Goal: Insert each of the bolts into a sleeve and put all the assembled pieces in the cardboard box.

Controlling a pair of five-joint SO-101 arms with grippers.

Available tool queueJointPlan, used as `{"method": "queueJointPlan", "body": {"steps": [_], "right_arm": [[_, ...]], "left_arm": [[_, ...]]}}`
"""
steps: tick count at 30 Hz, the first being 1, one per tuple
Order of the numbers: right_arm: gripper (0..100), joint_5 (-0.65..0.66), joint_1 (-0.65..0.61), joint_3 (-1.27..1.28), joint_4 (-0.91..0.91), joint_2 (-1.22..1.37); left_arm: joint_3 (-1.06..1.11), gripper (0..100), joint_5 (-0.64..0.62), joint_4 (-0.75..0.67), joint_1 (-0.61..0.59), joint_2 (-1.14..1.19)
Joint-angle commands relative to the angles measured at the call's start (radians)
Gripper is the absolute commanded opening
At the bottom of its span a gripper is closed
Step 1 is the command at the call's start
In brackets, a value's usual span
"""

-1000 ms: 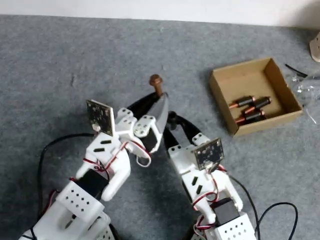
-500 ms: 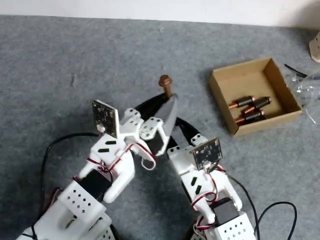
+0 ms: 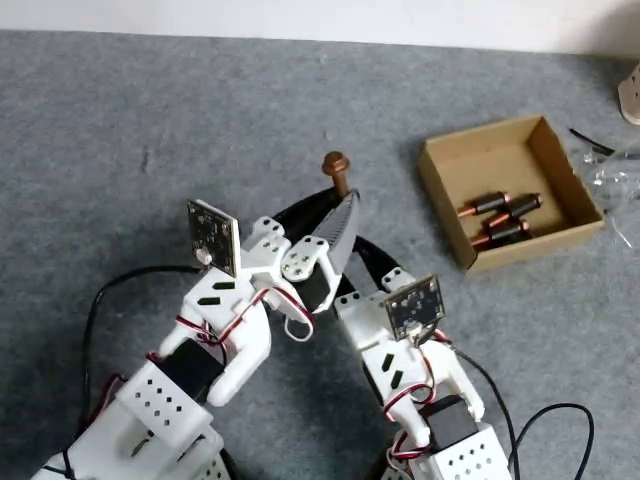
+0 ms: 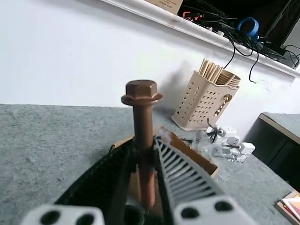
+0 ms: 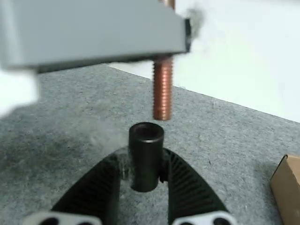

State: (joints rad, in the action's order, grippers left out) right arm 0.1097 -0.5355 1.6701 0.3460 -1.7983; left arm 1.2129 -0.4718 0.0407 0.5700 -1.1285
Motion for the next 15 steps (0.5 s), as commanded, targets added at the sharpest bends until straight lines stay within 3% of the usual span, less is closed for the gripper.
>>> {"method": "queueJointPlan", "body": {"steps": [1,5,15], "right_arm": [[0.5,0.009,0.001,0.14,-0.002,-0.002],[0.5,0.009,0.001,0.139,-0.002,-0.004],[0.5,0.009,0.002,0.139,-0.002,-0.007]], "left_arm": [[0.001,1,0.009,0.028,0.001,-0.028],[0.001,1,0.071,0.075,0.001,-0.028],[0.002,1,0.071,0.129,0.001,-0.028]]}}
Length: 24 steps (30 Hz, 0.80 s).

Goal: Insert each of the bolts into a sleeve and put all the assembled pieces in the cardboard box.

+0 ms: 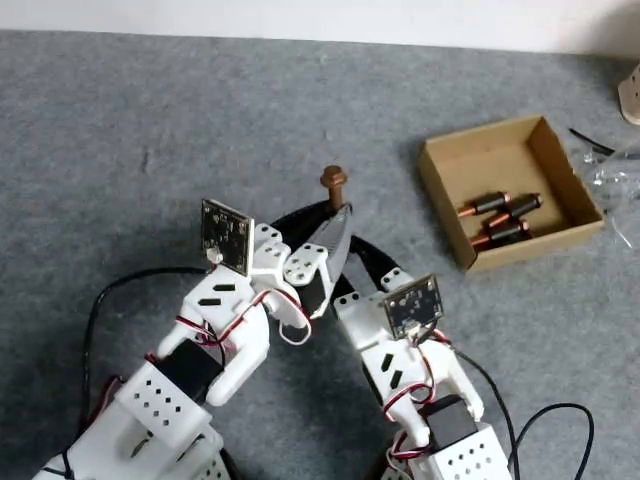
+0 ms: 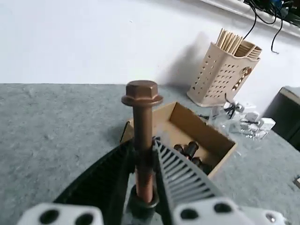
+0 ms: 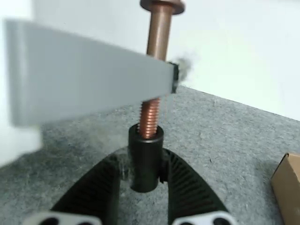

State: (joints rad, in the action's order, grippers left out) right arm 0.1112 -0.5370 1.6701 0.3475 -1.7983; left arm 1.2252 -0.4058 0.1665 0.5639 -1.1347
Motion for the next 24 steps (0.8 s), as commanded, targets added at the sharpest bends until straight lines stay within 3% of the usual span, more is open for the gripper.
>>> {"method": "queueJointPlan", "body": {"steps": [1,7,12,24], "right_arm": [[0.5,0.008,0.008,0.139,-0.004,-0.007],[0.5,0.005,0.035,0.139,-0.024,-0.008],[0.5,0.005,0.035,0.139,-0.024,-0.008],[0.5,0.003,0.035,0.139,-0.024,-0.007]], "left_arm": [[-0.004,1,0.006,0.003,0.007,-0.022],[0.053,1,0.011,0.003,0.005,-0.022],[0.097,1,0.123,0.003,0.007,-0.022],[0.131,1,0.127,0.003,-0.002,-0.022]]}}
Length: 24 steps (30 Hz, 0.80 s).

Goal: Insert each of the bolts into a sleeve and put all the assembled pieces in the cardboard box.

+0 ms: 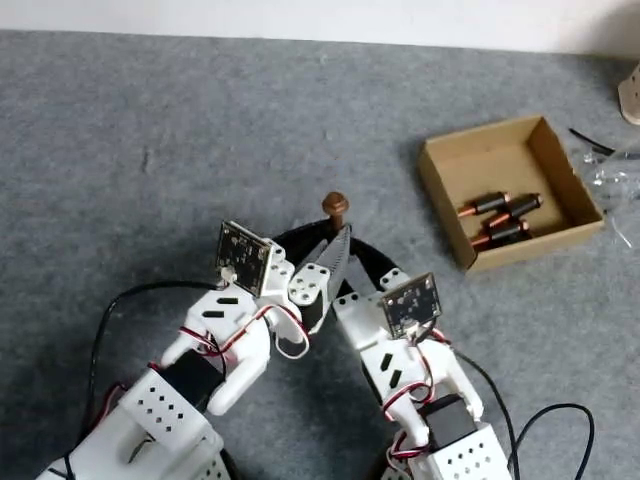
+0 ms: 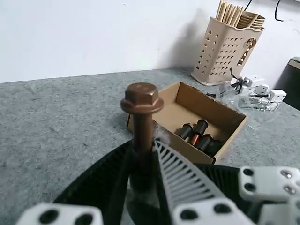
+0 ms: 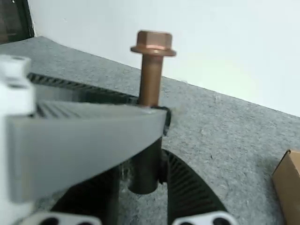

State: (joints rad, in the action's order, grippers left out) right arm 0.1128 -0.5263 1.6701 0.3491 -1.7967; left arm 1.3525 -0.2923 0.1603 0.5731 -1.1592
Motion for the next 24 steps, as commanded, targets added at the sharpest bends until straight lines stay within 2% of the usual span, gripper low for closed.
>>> {"method": "queueJointPlan", "body": {"steps": [1,3,6,10,13,19,21,24], "right_arm": [[0.5,0.002,0.024,0.139,-0.025,-0.008],[0.5,0.002,0.024,0.139,-0.025,-0.008],[0.5,0.002,0.024,0.139,-0.025,-0.007],[0.5,0.002,0.024,0.139,-0.025,-0.007],[0.5,0.002,0.024,0.139,-0.025,-0.007],[0.5,0.002,0.024,0.139,-0.025,-0.005],[0.5,0.002,0.024,0.139,-0.025,-0.005],[0.5,0.002,0.024,0.139,-0.025,-0.002]], "left_arm": [[0.004,1,0.015,0.009,-0.012,0.002],[0.004,4,0.015,0.009,-0.013,0.004],[0.005,17,0.005,0.009,-0.035,0.007],[0.001,28,-0.071,0.009,-0.099,0.005],[-0.004,29,-0.144,0.006,-0.165,0.004],[-0.053,29,-0.465,0.008,-0.386,0.002],[-0.053,29,-0.491,0.008,-0.43,0.002],[-0.048,29,-0.488,0.008,-0.437,0.002]]}}
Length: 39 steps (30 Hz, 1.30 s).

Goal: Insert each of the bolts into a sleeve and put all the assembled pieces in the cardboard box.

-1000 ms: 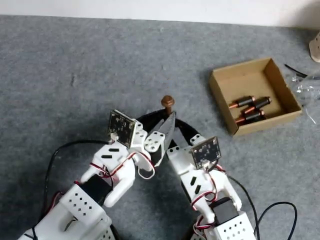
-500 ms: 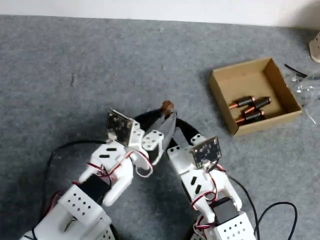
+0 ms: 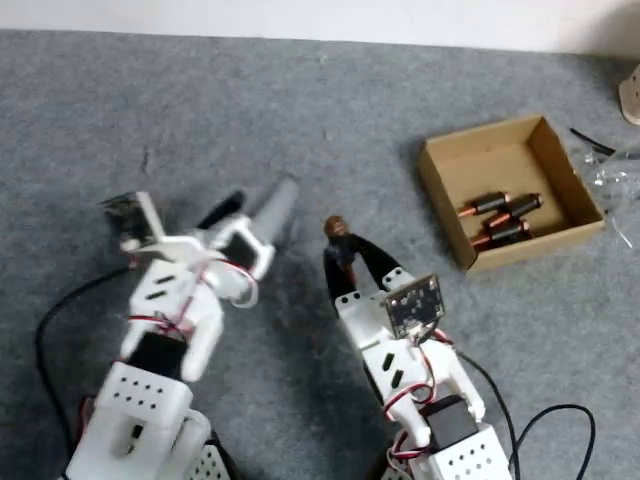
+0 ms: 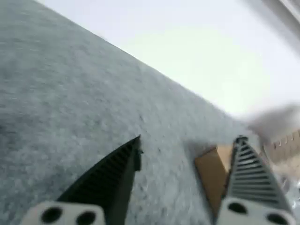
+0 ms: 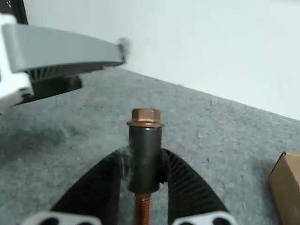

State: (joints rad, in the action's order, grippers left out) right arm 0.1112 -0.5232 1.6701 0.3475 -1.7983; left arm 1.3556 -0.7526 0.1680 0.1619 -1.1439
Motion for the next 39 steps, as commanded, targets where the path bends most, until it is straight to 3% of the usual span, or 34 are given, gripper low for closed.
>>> {"method": "queueJointPlan", "body": {"steps": [1,3,9,16,23,31,39], "right_arm": [[0.5,0.003,0.022,0.139,-0.024,-0.001],[0.5,0.003,0.022,0.139,-0.024,0.001],[0.5,0.002,0.071,0.139,-0.027,-0.004],[0.5,-0.014,0.157,0.14,-0.022,0.001],[0.5,-0.189,0.326,0.14,0.036,-0.004],[0.5,-0.192,0.34,0.14,0.093,-0.007],[0.5,-0.189,0.34,0.139,0.179,-0.007]], "left_arm": [[-0.05,29,-0.028,0.0,-0.025,-0.013],[-0.038,29,-0.008,0.002,-0.028,-0.012],[0.108,28,0.238,0.002,-0.03,-0.012],[0.2,0,0.427,-0.003,-0.054,-0.012],[0.203,1,0.511,0.003,-0.176,-0.012],[0.113,1,0.758,0.227,-0.214,-0.012],[0.113,1,0.787,0.244,-0.217,-0.005]]}}
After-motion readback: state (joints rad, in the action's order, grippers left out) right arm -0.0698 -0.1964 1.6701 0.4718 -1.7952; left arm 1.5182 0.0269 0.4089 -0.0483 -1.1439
